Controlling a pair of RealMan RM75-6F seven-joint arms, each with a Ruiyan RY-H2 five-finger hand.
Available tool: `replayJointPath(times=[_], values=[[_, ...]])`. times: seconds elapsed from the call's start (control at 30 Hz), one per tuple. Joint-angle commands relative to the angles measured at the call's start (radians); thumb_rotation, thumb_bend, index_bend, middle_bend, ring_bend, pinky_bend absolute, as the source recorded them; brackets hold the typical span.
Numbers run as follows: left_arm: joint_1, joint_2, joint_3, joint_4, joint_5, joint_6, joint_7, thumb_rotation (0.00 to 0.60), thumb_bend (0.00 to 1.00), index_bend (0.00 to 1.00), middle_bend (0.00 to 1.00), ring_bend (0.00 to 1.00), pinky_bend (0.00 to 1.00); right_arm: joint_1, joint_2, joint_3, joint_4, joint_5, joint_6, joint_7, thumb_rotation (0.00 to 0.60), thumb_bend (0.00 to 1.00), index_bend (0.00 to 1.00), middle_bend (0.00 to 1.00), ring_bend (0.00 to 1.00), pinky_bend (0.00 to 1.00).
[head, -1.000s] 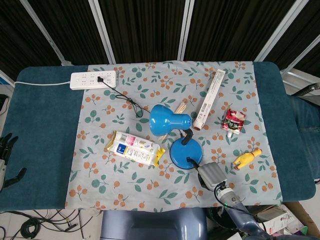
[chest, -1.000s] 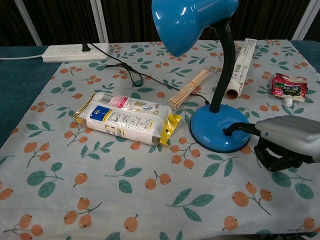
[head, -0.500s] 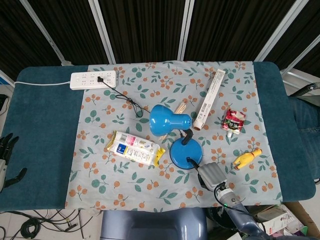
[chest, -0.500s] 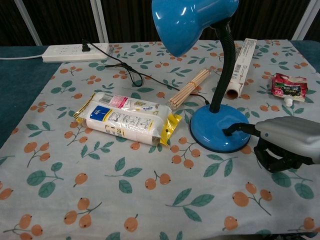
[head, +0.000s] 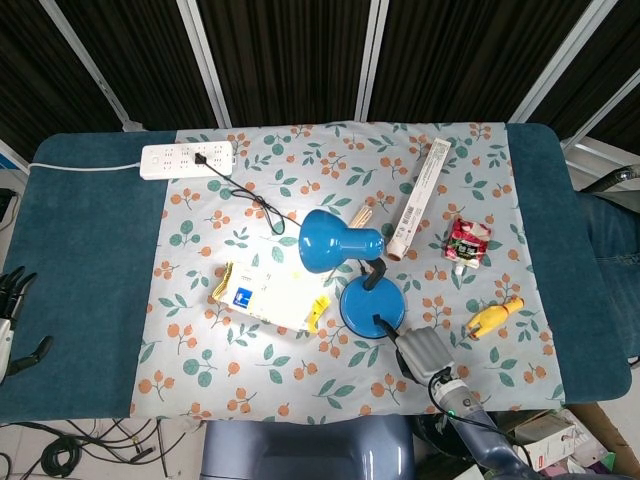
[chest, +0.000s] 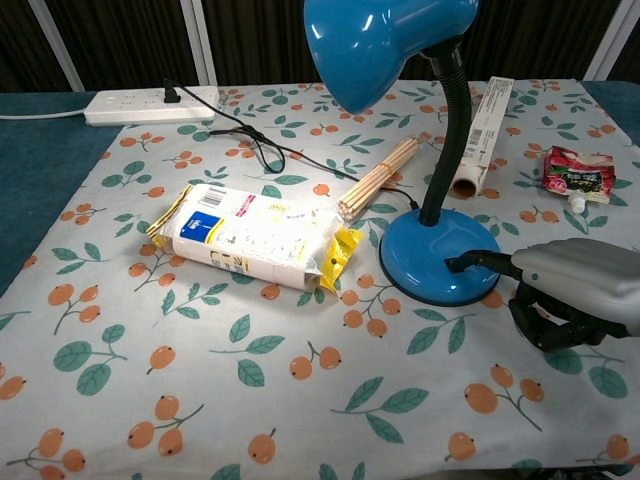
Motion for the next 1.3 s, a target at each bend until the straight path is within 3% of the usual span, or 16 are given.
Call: replayJointPath(times=[0.03, 0.17, 0.37, 0.53, 0.63, 0.7, 0.8, 0.93, 1.07, 1.3], values=[[0.0, 0.0, 0.0, 0.0, 0.0, 0.0, 0.0, 0.6, 0.27, 0.03, 0.0, 0.01, 0.0, -0.001, 0.0, -0.002, -0.001, 0.001, 0.0, -0.002, 0.6, 0.76, 0.3, 0.83, 0.87, 0.86], [0.0, 0.0, 0.0, 0.0, 0.001, 0.001, 0.001, 0.6, 0.27, 0.03, 0.0, 0.01, 0.0, 0.001, -0.002, 0.002, 0.0, 0.002, 0.0, -0.004, 0.6, 0.76, 0.3, 0.83, 0.87, 0.86], [0.0, 0.0, 0.0, 0.001, 0.0, 0.001, 0.0, 0.6, 0.27, 0.03, 0.0, 0.01, 0.0, 0.001, 0.0, 0.017, -0.009, -0.007, 0.02, -0.003, 0.6, 0.7, 0.13, 0.82, 0.85, 0.85], [0.0, 0.001, 0.0, 0.001, 0.0, 0.001, -0.001, 0.6, 0.27, 0.03, 0.0, 0.01, 0.0, -0.008, 0.028, 0.049, -0.05, -0.038, 0.077, 0.014, 0.6, 0.66, 0.09, 0.77, 0.82, 0.8], [0.0, 0.001, 0.0, 0.0, 0.001, 0.001, -0.001, 0.6, 0.27, 0.03, 0.0, 0.01, 0.0, -0.016, 0.077, 0.072, -0.102, -0.05, 0.113, 0.023, 0.6, 0.61, 0.08, 0.64, 0.74, 0.7], [0.0, 0.0, 0.0, 0.001, 0.002, 0.002, 0.0, 0.6, 0.27, 0.03, 0.0, 0.01, 0.0, -0.022, 0.122, 0.081, -0.149, -0.039, 0.126, 0.027, 0.6, 0.55, 0.07, 0.5, 0.64, 0.6], [0.0, 0.0, 0.001, 0.0, 0.003, 0.002, 0.001, 0.6, 0.27, 0.03, 0.0, 0.01, 0.0, -0.026, 0.191, 0.089, -0.21, -0.005, 0.128, 0.017, 0.6, 0.42, 0.06, 0.28, 0.43, 0.35], [0.001, -0.001, 0.0, 0.0, 0.004, 0.005, 0.003, 0.6, 0.27, 0.03, 0.0, 0.01, 0.0, -0.038, 0.282, 0.106, -0.268, 0.018, 0.163, 0.007, 0.6, 0.35, 0.0, 0.11, 0.22, 0.21], [0.001, -0.002, 0.001, 0.0, 0.002, 0.003, 0.006, 0.6, 0.27, 0.03, 0.0, 0.01, 0.0, -0.083, 0.343, 0.134, -0.287, -0.036, 0.253, 0.081, 0.6, 0.29, 0.0, 0.04, 0.11, 0.16], [0.002, -0.004, 0.0, -0.001, 0.003, 0.008, 0.012, 0.6, 0.27, 0.03, 0.0, 0.01, 0.0, -0.168, 0.456, 0.115, -0.266, -0.159, 0.359, 0.198, 0.6, 0.24, 0.0, 0.04, 0.11, 0.16]])
